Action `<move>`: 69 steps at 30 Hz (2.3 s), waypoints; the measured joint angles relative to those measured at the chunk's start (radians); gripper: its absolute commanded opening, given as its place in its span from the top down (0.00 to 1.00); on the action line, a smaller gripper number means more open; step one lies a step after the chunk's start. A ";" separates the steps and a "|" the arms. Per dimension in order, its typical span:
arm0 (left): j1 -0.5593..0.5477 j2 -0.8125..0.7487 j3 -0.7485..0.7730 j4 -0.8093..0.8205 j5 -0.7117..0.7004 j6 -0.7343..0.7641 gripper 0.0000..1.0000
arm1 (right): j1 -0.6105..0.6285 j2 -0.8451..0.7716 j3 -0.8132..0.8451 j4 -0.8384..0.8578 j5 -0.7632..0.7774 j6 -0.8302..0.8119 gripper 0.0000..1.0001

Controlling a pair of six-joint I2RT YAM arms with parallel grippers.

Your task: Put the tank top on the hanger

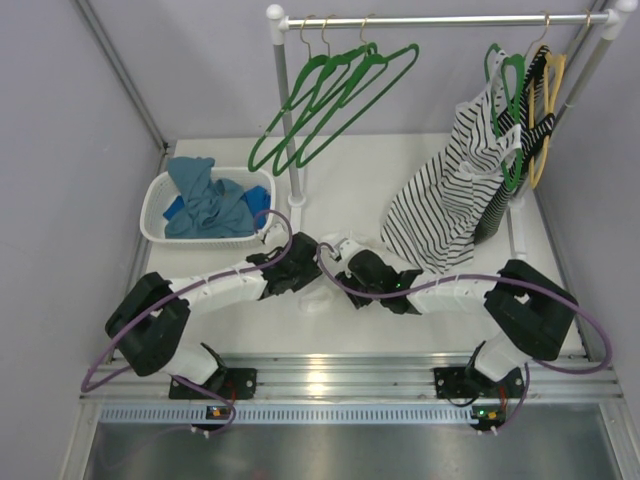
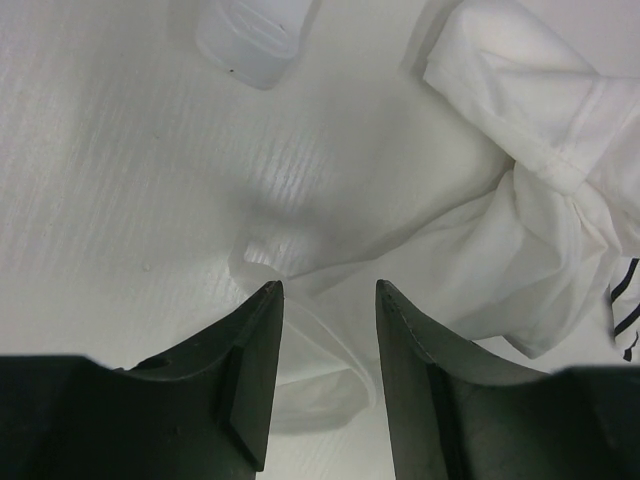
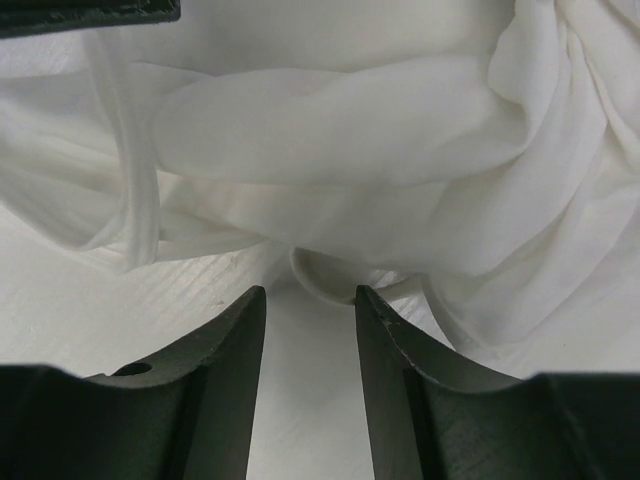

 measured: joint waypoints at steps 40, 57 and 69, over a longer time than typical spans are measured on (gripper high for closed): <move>0.029 -0.008 -0.027 0.026 0.044 -0.037 0.52 | 0.000 0.027 0.043 0.006 -0.008 -0.019 0.62; 0.050 0.074 -0.027 0.063 0.070 -0.029 0.95 | 0.000 0.045 0.043 0.007 -0.024 -0.011 0.78; 0.057 -0.007 -0.023 0.042 0.021 0.082 1.00 | -0.010 -0.003 0.042 -0.013 -0.034 0.013 1.00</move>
